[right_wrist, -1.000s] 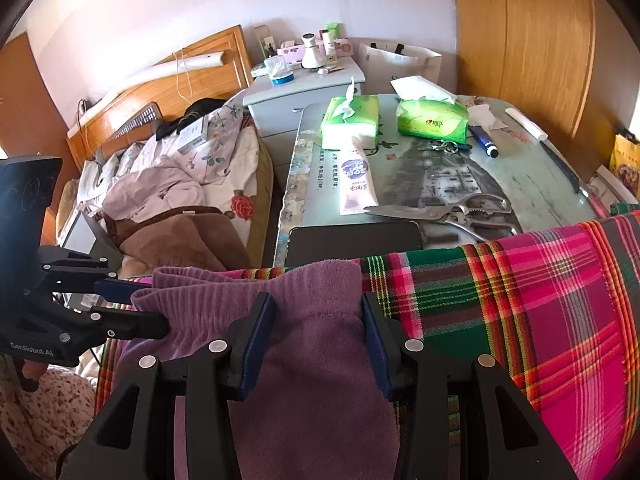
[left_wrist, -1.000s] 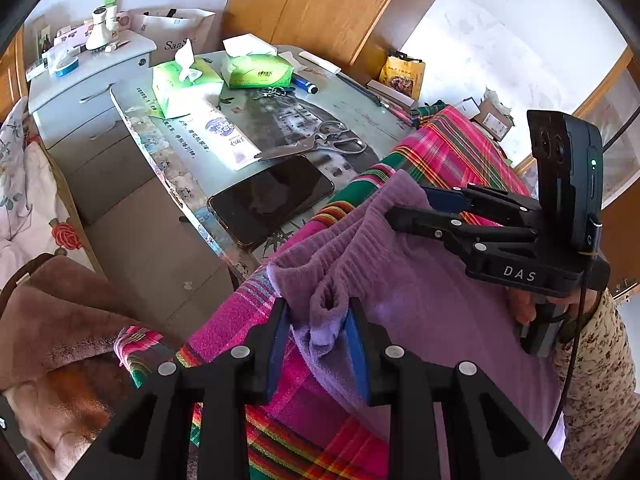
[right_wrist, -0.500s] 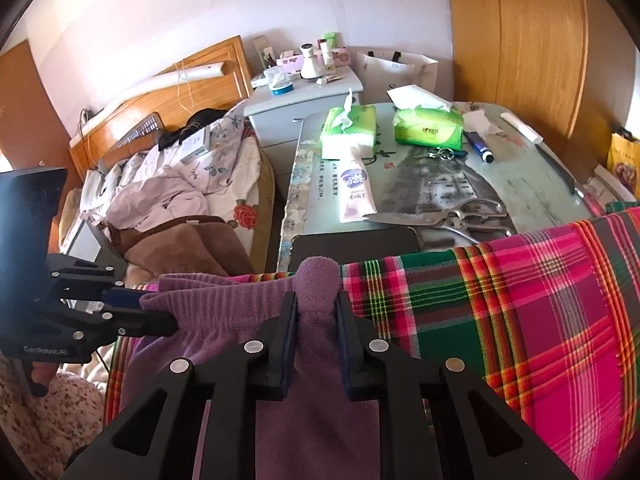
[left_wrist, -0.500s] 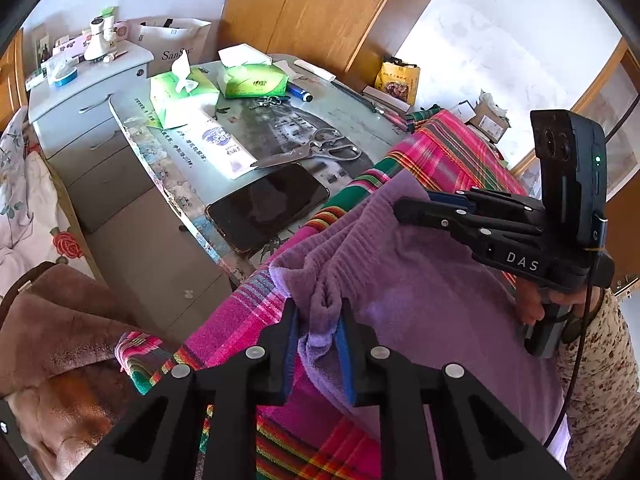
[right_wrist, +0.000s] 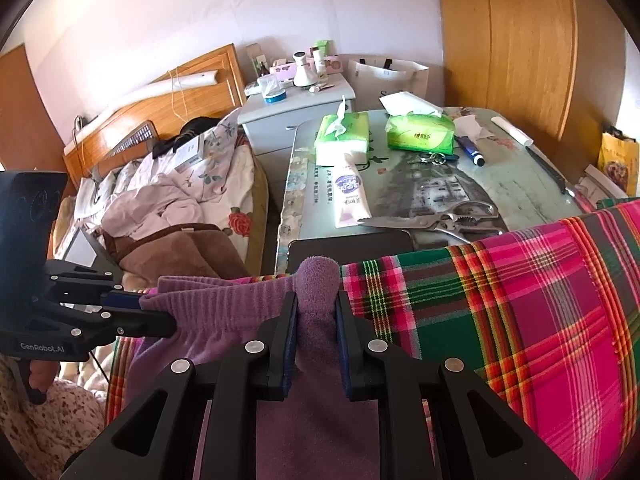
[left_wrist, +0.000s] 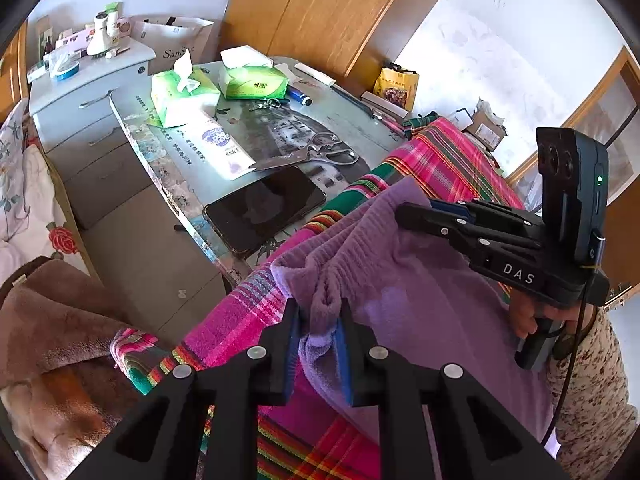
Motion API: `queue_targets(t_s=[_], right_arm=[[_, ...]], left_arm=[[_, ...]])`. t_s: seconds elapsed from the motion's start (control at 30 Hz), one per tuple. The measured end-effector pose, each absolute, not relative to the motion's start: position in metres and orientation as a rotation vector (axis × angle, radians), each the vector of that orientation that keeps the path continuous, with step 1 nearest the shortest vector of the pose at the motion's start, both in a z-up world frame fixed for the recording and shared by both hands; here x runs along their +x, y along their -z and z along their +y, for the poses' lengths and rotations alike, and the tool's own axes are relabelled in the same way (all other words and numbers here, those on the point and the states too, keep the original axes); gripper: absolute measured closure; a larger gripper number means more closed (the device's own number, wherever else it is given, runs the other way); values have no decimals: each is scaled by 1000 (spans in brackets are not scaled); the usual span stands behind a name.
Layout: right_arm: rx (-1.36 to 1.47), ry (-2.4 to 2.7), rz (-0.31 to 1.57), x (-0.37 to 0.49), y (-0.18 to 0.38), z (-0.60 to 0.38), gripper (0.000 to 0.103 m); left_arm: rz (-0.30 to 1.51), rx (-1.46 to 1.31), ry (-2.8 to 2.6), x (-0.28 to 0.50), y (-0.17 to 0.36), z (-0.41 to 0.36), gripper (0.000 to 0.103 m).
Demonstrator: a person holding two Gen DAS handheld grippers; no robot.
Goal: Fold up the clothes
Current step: 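Lift the grasped fleece waistband up with both grippers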
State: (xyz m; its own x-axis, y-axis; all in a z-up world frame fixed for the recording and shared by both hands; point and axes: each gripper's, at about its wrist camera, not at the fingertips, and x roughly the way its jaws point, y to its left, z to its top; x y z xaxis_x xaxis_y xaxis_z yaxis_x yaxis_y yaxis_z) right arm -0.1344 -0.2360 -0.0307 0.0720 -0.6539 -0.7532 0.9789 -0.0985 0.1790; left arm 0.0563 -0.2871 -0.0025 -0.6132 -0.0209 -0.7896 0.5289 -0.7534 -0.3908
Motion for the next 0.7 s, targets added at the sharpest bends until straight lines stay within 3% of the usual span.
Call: queue_targets(t_s=[0.7], right_arm=[[715,1552,476,-119,-18,-182,86]], left_arm=[[703,998,2575,70,-47,-241,87]])
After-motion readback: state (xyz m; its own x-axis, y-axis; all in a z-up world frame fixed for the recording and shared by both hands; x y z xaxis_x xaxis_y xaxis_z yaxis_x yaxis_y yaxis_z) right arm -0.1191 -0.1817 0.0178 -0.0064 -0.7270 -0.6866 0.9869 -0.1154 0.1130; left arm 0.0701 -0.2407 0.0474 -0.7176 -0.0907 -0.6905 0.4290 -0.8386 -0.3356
